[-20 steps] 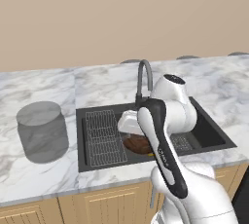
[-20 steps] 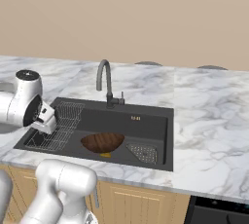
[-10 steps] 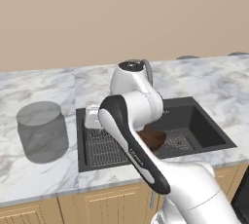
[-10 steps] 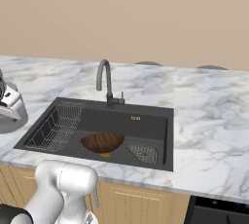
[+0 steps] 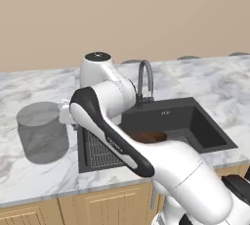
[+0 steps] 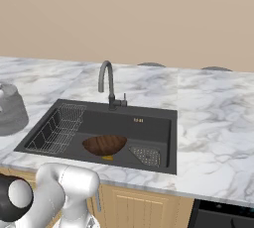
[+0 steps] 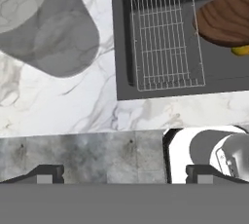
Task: Pick the jar and bowl and place them in the sink. Then turn on the water.
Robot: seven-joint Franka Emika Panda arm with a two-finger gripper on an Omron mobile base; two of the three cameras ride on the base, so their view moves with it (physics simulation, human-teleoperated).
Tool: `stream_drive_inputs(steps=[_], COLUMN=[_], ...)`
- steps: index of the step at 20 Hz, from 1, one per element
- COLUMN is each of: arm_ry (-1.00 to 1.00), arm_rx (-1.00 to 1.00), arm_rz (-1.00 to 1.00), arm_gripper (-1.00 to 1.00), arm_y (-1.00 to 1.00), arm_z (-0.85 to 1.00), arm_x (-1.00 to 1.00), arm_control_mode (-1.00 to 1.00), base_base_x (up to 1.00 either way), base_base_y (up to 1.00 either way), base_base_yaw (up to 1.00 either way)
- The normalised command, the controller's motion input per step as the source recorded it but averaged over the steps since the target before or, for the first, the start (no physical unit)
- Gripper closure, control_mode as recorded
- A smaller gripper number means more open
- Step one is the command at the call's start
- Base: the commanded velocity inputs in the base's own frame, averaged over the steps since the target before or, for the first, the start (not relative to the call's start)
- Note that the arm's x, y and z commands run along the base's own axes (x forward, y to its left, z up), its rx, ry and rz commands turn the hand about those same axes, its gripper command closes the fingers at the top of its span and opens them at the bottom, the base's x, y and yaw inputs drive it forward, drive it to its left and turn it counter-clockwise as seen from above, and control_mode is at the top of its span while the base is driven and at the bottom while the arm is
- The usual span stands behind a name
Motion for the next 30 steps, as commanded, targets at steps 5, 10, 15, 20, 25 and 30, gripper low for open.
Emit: stream_drive_inputs(steps=[5,10,15,20,25,30], arm_ry=[0.0,-0.02,-0.01,0.0,0.0,0.0], arm_rx=[0.0,0.0,0.0,0.0,-0.01,-0.07], arm_rz=[0.0,0.0,0.0,0.0,0.0,0.0], arm_gripper=[-1.0,-1.0,-1.0,-1.0,-1.0,-1.0], arm_y=[0.39,0.0,0.1,0.29,0.25,0.12], arm_z=[0.0,0.0,-0.02,-0.08,-0.17,-0.33], arm_x=[0.36,0.57,0.41,0.37,0.32,0.23], arm_control_mode=[-1.0,-1.0,-1.0,-1.0,-1.0,-1.0], base_base_x=[0.0,0.0,0.0,0.0,0.0,0.0], base_base_y=[0.0,0.0,0.0,0.0,0.0,0.0], base_base_yaw=[0.0,0.0,0.0,0.0,0.0,0.0])
